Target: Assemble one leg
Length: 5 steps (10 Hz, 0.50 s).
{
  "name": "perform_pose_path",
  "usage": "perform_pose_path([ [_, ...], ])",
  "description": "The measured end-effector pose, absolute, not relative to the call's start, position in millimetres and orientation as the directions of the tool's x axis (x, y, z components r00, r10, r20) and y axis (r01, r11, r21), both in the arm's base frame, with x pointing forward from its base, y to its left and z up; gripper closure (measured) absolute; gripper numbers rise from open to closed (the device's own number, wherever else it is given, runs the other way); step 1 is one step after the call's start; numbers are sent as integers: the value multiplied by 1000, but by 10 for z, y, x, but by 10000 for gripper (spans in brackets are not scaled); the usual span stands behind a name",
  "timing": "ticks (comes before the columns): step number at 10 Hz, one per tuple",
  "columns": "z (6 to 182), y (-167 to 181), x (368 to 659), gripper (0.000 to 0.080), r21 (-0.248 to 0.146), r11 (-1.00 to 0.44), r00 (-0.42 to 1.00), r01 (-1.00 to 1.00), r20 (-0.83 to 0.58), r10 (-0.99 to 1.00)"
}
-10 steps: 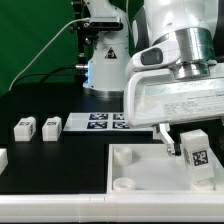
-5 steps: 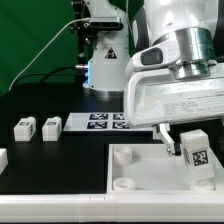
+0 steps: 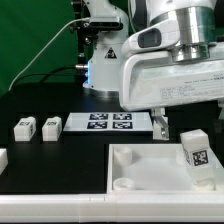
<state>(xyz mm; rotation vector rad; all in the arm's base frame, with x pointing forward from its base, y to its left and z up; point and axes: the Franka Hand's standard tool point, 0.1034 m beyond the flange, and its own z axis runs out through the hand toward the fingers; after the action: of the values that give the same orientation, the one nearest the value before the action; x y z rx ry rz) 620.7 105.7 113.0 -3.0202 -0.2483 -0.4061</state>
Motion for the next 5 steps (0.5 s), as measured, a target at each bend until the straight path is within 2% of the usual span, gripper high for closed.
perform_pose_path([
  [1,1158,1063,6269,151,-73,-983,970,171,189,155],
  [3,1098,1050,6279,151,-94,-981,986,168,23,166],
  [5,1061,1077,6308,151,-101,-982,987,159,-16,161],
])
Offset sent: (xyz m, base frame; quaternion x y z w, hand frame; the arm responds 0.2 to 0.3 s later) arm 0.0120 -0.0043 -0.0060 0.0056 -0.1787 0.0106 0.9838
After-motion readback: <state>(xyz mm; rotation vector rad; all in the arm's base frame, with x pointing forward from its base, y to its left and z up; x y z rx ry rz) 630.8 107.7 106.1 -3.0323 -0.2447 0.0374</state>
